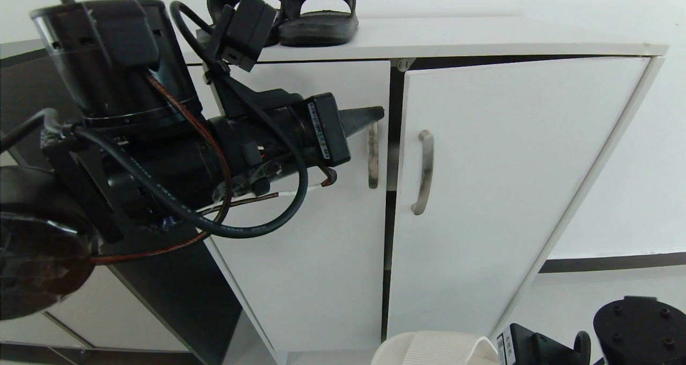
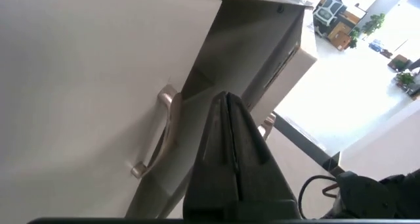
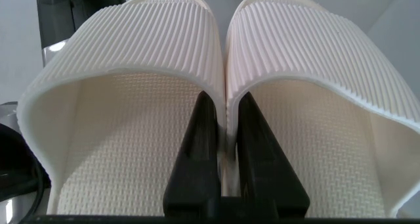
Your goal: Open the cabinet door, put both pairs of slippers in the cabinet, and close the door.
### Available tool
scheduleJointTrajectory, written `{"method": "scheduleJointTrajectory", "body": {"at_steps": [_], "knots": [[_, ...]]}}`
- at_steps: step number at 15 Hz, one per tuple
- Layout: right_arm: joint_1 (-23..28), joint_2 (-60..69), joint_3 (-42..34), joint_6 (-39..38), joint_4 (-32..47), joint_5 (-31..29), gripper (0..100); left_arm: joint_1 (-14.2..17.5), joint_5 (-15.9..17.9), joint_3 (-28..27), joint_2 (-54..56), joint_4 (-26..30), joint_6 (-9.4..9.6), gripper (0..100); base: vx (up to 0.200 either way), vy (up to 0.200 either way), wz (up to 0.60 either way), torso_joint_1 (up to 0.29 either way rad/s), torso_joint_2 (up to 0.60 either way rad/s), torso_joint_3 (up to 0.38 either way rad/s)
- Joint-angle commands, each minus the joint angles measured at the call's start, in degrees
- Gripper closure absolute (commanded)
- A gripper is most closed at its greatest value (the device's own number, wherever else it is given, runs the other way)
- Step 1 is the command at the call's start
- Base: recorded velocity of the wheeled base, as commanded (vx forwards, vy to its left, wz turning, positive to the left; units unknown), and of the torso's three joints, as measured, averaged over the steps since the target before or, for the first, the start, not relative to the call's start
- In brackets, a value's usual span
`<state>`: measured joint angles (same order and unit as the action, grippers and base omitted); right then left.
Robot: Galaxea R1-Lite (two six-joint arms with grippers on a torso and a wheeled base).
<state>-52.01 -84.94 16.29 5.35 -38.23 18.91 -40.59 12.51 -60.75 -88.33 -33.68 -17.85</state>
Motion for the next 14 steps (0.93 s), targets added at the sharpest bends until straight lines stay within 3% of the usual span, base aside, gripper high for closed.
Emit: {"method": "scheduleJointTrajectory", "body": {"at_steps": [1, 6, 10, 14], "knots": [[0.0, -0.1, 0.1, 0.0, 0.0, -0.3, 100, 0.7, 0.2, -1.0, 0.1, -0.1, -0.08, 100, 0.000, 0.000, 0.00, 0.000, 0.00, 0.000], [0.0, -0.1, 0.6, -0.1, 0.1, -1.6, 100, 3.2, -0.1, -6.8, -5.0, 1.3, -0.08, 100, 0.000, 0.000, 0.00, 0.000, 0.00, 0.000], [0.0, -0.1, 0.6, -0.1, 0.1, -1.7, 100, 3.1, -0.8, -11.2, -7.9, 3.6, 0.01, 100, 0.000, 0.000, 0.00, 0.000, 0.00, 0.000], [0.0, -0.1, 0.5, -0.1, 0.2, -1.7, 100, 1.7, -0.9, -11.9, -8.5, 3.7, 0.01, 100, 0.000, 0.000, 0.00, 0.000, 0.00, 0.000]]}}
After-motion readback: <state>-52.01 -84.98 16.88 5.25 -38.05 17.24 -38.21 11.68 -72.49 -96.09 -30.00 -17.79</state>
